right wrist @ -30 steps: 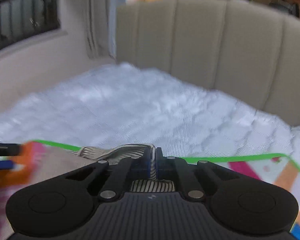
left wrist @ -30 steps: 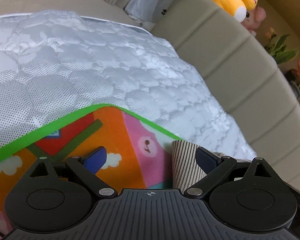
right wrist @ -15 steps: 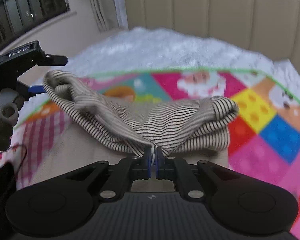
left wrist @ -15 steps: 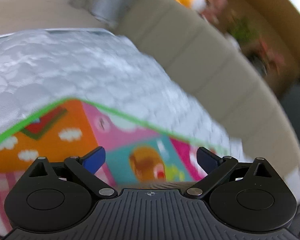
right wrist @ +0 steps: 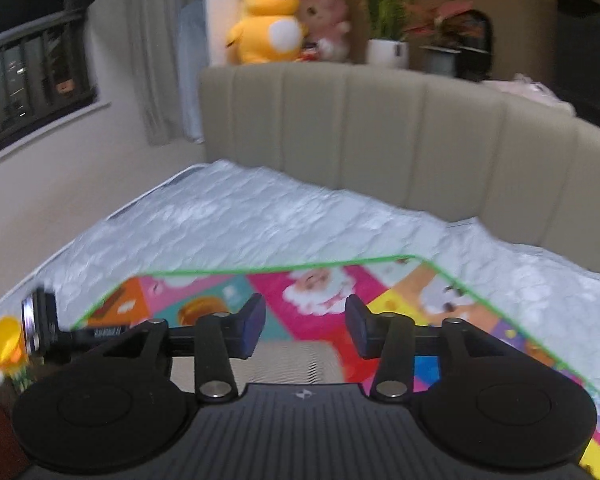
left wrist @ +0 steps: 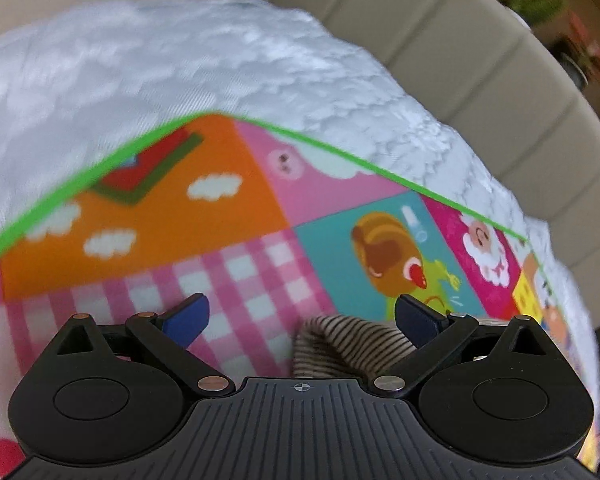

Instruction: Fold clothes

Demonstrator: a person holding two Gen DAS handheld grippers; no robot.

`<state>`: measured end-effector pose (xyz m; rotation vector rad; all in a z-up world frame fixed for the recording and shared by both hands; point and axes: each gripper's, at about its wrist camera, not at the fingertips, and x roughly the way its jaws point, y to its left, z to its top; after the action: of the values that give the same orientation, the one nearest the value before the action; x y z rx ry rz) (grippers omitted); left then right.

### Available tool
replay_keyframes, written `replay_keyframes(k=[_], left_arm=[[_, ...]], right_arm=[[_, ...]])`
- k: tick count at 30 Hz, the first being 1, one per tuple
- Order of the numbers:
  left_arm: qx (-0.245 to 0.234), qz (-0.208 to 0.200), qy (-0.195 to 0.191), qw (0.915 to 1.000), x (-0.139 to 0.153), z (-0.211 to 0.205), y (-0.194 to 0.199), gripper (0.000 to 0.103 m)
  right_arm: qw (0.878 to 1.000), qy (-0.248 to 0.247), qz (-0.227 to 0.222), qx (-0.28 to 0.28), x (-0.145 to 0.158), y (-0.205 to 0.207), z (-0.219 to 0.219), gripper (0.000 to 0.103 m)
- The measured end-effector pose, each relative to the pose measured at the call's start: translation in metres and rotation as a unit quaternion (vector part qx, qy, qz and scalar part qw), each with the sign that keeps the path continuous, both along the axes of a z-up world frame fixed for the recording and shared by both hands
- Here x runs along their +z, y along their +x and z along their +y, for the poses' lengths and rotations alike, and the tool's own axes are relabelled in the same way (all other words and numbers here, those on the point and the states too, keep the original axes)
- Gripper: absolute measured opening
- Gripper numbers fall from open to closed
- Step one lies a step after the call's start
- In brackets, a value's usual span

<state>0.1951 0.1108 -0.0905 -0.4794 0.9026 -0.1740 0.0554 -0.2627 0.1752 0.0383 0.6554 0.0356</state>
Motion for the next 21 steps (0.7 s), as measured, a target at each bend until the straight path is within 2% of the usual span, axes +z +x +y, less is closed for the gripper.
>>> replay_keyframes(k=[1,4,7,9,11,14,16,18,21], left_arm=[[-0.004,-0.001,-0.014,0.9999,0.002,0.0,-0.001,0.102],[-0.018,-0.006,-0.057,0.9982,0.008,-0.001,-0.005,0.102],[-0.052,-0.005,-0.043,0.9977,0.031,-0.02,-0.006,0.102],[-0.071,-0.003,-0.048,0.9963,0.06,-0.033,-0.011,0.102],[-0.086,0.008,-0.049,0.995,0.098,-0.041,-0.019,0.102],[-0.097,0.002,-0.029,0.9949,0.165,-0.051,-0.04,0.102],[-0.097,-0.025,0.001,0.995,0.217,-0.053,-0.067,0.102],[-0.092,-0.055,0.03,0.9938,0.267,-0.054,-0.101,0.102],[-0.079,-0.092,0.063,0.9907,0.334,-0.056,-0.155,0.103]], right_arm=[[1.0,0.007,0.001,-0.01,0.008,0.001,-0.007,0.047],[0.999,0.035,0.004,-0.025,0.027,-0.003,-0.028,0.058],[0.999,0.042,-0.005,-0.019,0.03,-0.015,-0.048,0.061],[0.998,0.051,-0.012,-0.021,0.029,-0.025,-0.063,0.061],[0.998,0.062,-0.025,-0.014,0.027,-0.037,-0.074,0.061],[0.995,0.074,-0.062,0.006,0.027,-0.054,-0.089,0.061],[0.992,0.096,-0.077,0.02,0.024,-0.06,-0.1,0.068],[0.989,0.124,-0.08,0.031,0.02,-0.058,-0.109,0.084],[0.98,0.178,-0.076,0.034,0.016,-0.041,-0.119,0.088]])
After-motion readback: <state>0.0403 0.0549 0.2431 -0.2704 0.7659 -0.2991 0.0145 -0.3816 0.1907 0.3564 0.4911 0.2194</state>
